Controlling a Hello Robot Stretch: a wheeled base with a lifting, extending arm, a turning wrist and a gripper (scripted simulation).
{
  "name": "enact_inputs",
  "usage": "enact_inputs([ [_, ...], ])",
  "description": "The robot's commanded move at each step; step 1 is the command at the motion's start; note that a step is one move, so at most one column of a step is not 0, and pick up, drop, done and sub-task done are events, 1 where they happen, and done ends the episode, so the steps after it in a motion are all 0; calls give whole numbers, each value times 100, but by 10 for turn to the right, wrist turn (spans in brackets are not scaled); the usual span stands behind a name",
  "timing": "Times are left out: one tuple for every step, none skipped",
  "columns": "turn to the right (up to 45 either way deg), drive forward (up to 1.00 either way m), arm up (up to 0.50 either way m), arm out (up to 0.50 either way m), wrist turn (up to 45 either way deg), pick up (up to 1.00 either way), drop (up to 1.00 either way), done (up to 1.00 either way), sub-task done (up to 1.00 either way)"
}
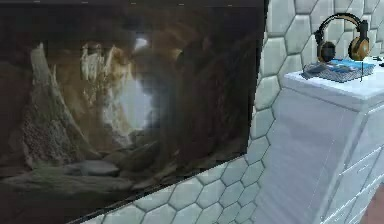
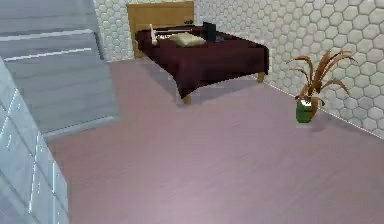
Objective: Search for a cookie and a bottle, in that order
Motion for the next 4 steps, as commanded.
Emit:
enact_inputs([
  [450,0,0,0,0,0,0,0,0],
  [120,0,0,0,0,0,0,0,0],
  [0,20,0,0,0,0,0,0,0],
  [450,0,0,0,0,0,0,0,0],
])
